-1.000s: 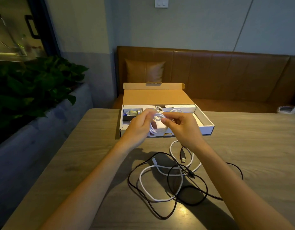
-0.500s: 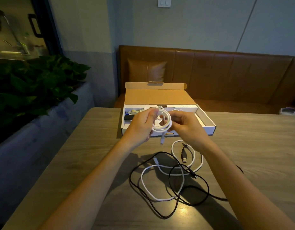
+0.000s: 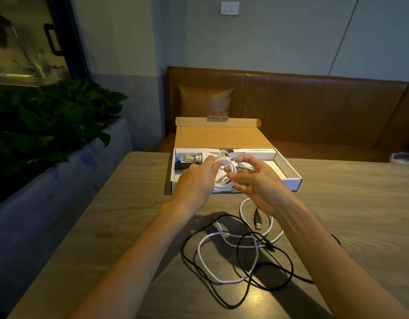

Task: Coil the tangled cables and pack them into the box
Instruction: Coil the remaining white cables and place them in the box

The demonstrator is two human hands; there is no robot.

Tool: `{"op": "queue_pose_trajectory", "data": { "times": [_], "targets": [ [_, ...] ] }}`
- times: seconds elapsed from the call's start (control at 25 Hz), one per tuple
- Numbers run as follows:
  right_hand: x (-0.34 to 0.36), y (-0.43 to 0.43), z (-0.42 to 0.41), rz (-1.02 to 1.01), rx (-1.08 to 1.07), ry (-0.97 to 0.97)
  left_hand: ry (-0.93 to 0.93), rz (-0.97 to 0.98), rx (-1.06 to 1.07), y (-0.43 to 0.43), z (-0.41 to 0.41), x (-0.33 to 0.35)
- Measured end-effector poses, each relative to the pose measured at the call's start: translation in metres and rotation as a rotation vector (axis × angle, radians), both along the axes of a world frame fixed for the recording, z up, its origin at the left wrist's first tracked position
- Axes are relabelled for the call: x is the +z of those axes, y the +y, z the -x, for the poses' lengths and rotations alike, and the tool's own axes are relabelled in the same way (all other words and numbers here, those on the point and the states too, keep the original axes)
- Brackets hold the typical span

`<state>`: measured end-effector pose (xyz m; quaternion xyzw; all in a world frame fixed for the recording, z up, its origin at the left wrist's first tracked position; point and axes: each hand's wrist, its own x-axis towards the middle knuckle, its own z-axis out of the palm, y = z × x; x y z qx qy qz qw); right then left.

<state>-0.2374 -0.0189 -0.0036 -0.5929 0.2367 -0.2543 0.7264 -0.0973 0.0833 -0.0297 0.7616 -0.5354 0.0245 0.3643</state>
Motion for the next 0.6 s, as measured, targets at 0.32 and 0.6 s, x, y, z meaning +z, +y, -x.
{"op": "queue_pose_trajectory", "data": {
  "times": [0.32,0.6],
  "targets": [
    [-0.003,0.004,-0.004,-0.025,-0.006,-0.011,0.155,-0.018,-0.020,-0.003,0.000,0.003],
    [-0.010,0.016,-0.007,0.907,-0.073,0.273,0.309,-0.048,-0.037,-0.001,-0.011,-0.001]
  ]
}}
